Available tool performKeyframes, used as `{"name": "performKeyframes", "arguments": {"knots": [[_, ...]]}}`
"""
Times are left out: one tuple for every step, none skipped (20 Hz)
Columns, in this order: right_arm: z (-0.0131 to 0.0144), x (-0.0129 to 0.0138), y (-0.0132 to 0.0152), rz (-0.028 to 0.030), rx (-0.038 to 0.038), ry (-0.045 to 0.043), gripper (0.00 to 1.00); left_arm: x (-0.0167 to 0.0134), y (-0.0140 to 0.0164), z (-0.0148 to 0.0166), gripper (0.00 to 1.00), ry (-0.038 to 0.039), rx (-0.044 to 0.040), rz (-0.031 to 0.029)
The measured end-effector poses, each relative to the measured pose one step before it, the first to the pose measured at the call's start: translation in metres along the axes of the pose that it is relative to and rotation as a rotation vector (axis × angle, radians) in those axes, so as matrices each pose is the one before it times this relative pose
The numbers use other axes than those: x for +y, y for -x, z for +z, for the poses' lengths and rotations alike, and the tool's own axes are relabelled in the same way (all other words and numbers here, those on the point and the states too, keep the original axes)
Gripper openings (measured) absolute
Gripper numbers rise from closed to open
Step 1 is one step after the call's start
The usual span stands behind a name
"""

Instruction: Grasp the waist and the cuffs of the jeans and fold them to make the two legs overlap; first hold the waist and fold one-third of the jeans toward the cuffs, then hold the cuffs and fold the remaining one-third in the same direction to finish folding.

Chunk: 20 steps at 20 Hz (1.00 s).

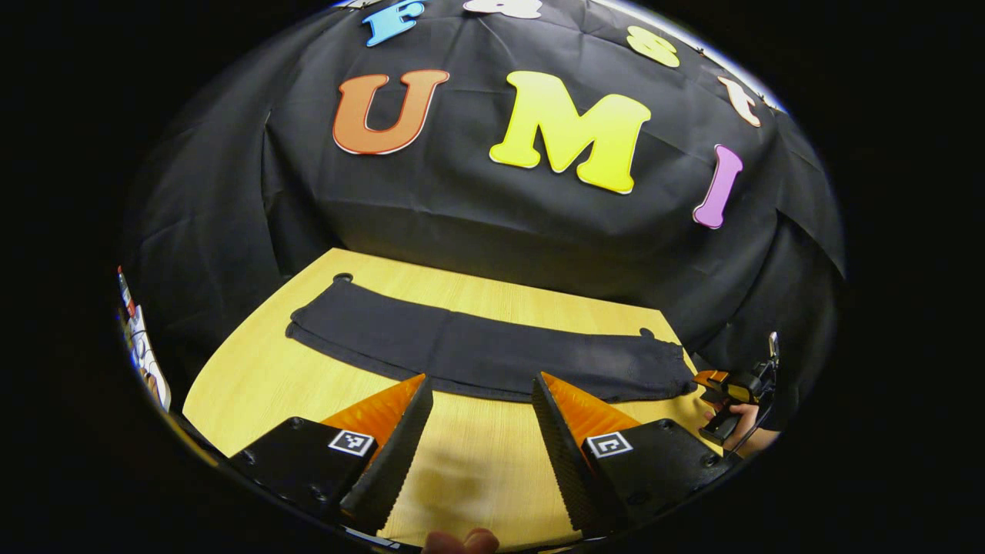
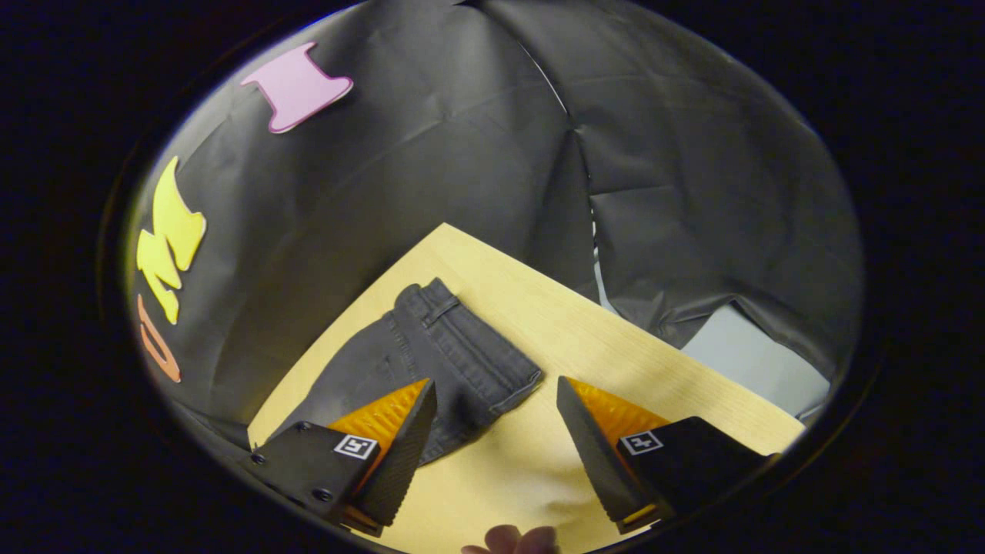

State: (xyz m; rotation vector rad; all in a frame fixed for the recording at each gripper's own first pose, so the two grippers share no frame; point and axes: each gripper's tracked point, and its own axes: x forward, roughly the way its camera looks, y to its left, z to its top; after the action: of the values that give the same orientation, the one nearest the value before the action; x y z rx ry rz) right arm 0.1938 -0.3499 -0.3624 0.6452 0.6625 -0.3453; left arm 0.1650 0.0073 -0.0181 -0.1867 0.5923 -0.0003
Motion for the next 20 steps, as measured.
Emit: {"name": "performKeyframes", "arguments": {"knots": [[0.00233, 0.00072, -0.00722, 0.00422, -0.00299, 0.00996, 0.98, -0.00026, 0.00041, -0.0029, 0.85, 0.00007, 0.00963, 0.00731], [0.00085, 0.0053, -0.00372, 0.01025, 0.00178, 0.00577, 0.98, 0.00097, -0.00014, -0.0005, 0.85, -0.0043, 0.00388, 0.00927], [0.00042, 0.0038, -0.00531, 0.00543, -0.00287, 0.01544, 0.98, -0.00083, 0.00095, -0.00123, 0.85, -0.00182, 0.00194, 0.00489], [-0.00131, 0.00186, -0.00248, -0.00318, 0.00241, 0.02661, 0.98, 0.00019, 0.00034, -0.00046, 0.85, -0.00051, 0.00243, 0.00601], [-0.00177, -0.00222, -0.00333, -0.01217, -0.00153, 0.02626, 0.98, 0.00099, -0.00058, -0.00146, 0.85, 0.00037, 0.00456, 0.00525], [-0.00209, -0.00183, -0.00335, -0.01088, 0.00325, 0.01356, 0.98, 0.00194, 0.00008, 0.0009, 0.85, -0.00083, -0.00094, 0.01096], [0.00172, 0.00407, -0.00091, 0.00207, -0.02328, 0.02117, 0.93, 0.00065, 0.00018, -0.00055, 0.84, -0.00096, 0.00004, 0.00396], [0.00132, -0.00439, -0.00476, -0.01913, -0.00331, 0.0289, 0.92, 0.00094, -0.00013, 0.00023, 0.84, -0.00259, 0.0007, 0.00657], [-0.00138, -0.00246, -0.00119, -0.00929, -0.0179, 0.04039, 0.92, 0.00127, 0.00118, 0.0005, 0.85, -0.00194, -0.00031, 0.00637], [-0.00184, 0.00216, -0.00155, 0.01007, 0.00174, 0.02692, 0.89, 0.00213, 0.00045, -0.00015, 0.84, 0.002, 0.00179, 0.00324], [-0.00132, 0.00708, 0.00235, 0.0275, -0.00267, 0.0078, 0.87, 0.00495, 0.00146, -0.001, 0.85, 0.00536, 0.00146, 0.00435], [0.00307, 0.00317, -0.00122, 0.01345, 0.00505, -0.00058, 0.77, 0.00368, -0.00084, -0.00042, 0.84, 0.00629, 0.00459, 0.00581], [-0.00001, 0.00094, -0.00001, 0.00671, -0.0025, 0.02081, 0.66, 0.00307, 0.00017, -0.00172, 0.84, 0.00682, 0.0051, 0.00426], [0.00105, 0.00147, 0.0015, -0.00609, 0.00053, 0.02947, 0.55, 0.00383, -0.00036, -0.00032, 0.84, 0.00615, 0.00122, 0.00571], [0.00326, 0.00157, 0.00147, -0.01188, -0.00587, 0.03218, 0.44, 0.00292, -0.00073, -0.00029, 0.85, 0.00555, 0.00273, 0.00488], [0.00353, 0.00031, 0.00152, -0.00925, -0.0077, 0.03292, 0.37, 0.00313, 0.00081, 0.00092, 0.84, 0.00586, -0.00114, 0.00506], [0.0032, 0.00081, 0.00295, -0.00727, -0.00157, 0.02443, 0.29, 0.00404, 0.00033, 0.00114, 0.84, 0.00517, -0.0025, 0.0044], [0.00394, 0.00205, 0.00358, -0.007, -0.00917, 0.01326, 0.23, 0.00429, -0.0005, 0.00149, 0.84, 0.00476, -0.00335, 0.00414], [0.00414, 0.00161, 0.006, -0.00208, 0.00101, 0.00762, 0.11, 0.00355, -0.00147, 0.00142, 0.85, 0.00528, -0.00241, 0.00316], [0.00636, 0.00243, 0.00453, 0.00136, -0.00829, 0.00086, 0.15, 0.00366, -0.00041, 0.00201, 0.85, 0.00595, -0.00447, 0.0053]]}}
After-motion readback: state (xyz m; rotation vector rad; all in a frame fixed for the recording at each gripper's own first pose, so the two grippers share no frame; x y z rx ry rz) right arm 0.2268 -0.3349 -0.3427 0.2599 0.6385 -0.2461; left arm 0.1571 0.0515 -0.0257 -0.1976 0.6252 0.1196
